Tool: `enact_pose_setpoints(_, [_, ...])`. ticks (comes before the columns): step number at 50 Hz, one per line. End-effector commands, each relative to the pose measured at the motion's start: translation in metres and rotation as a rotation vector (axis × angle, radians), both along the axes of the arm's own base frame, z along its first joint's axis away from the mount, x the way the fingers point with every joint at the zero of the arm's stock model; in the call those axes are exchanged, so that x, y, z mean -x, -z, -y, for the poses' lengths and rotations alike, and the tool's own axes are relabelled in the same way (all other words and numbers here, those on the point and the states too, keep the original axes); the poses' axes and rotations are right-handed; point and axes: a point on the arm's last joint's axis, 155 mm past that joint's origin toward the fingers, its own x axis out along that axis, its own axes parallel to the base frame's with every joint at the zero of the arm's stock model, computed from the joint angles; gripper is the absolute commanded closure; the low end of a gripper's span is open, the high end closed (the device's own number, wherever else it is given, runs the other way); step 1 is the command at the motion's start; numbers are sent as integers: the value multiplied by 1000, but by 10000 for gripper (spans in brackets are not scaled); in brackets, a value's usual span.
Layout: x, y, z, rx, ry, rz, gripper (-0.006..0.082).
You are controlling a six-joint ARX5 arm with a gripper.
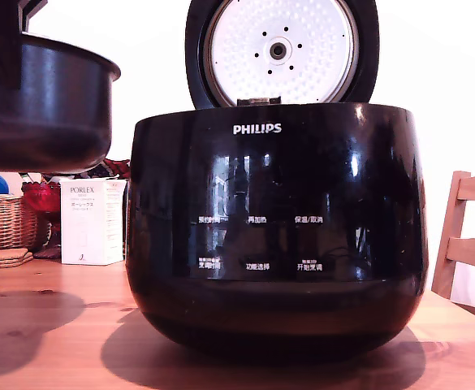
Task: Place the pot you are holding inside the rice cooker
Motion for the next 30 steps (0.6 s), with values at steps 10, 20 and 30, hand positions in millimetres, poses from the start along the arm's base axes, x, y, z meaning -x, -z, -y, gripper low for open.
enact_pose_setpoints(10, [-6, -18, 0, 30, -22, 72, 791])
enact_pose_setpoints(20, [-4, -24, 2, 53, -16, 84, 791])
enact_pose_setpoints(30, [9, -34, 24, 125, 54, 80, 791])
